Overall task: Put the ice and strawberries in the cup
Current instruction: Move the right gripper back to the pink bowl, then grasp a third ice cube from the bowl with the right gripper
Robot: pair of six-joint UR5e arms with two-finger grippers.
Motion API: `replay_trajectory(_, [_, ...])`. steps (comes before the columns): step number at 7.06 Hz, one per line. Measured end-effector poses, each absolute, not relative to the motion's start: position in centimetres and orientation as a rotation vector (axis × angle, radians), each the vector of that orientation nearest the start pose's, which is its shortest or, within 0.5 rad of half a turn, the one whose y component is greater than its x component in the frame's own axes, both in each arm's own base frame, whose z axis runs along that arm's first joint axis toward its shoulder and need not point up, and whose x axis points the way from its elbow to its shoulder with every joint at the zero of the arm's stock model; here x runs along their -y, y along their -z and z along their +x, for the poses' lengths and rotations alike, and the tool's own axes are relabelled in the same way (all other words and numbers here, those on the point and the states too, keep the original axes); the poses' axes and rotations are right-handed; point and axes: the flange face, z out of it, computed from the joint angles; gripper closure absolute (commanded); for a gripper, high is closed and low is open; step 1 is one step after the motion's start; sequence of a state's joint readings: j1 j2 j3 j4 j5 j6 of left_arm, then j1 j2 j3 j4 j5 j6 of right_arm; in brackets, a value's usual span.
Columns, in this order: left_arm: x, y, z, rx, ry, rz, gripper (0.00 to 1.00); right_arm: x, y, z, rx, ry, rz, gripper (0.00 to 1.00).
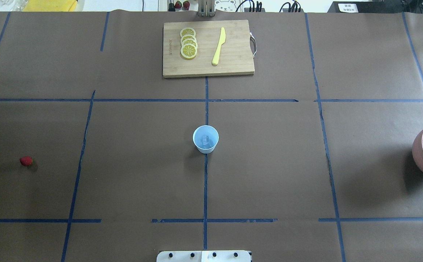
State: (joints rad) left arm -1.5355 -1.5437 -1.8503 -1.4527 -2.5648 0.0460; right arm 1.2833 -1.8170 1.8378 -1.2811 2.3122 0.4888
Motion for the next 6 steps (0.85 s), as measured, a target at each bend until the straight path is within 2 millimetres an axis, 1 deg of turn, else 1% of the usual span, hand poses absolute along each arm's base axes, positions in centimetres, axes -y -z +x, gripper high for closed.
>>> replay_trajectory(1, [47.6, -53.0, -3.3, -0.992, -0.142, 0.129, 0.00, 40.8, -62.8, -5.0, 0.794, -0.062, 0.007, 0.01])
replay_trajectory(2, [47.6, -52.9, -3.3, -0.992, -0.142, 0.130, 0.00, 40.9, -64.5, -5.0, 0.801, -0.061, 0.022, 0.01])
replay_trajectory(3, [47.6, -52.9, -3.3, -0.992, -0.142, 0.130, 0.00, 41.0, -65.3, -5.0, 0.806, -0.069, 0.028, 0.01])
replay_trajectory(6, [47.5, -52.9, -3.4, -0.992, -0.140, 0.130, 0.00, 41.0, -66.3, -5.2, 0.808, -0.076, 0.022, 0.01])
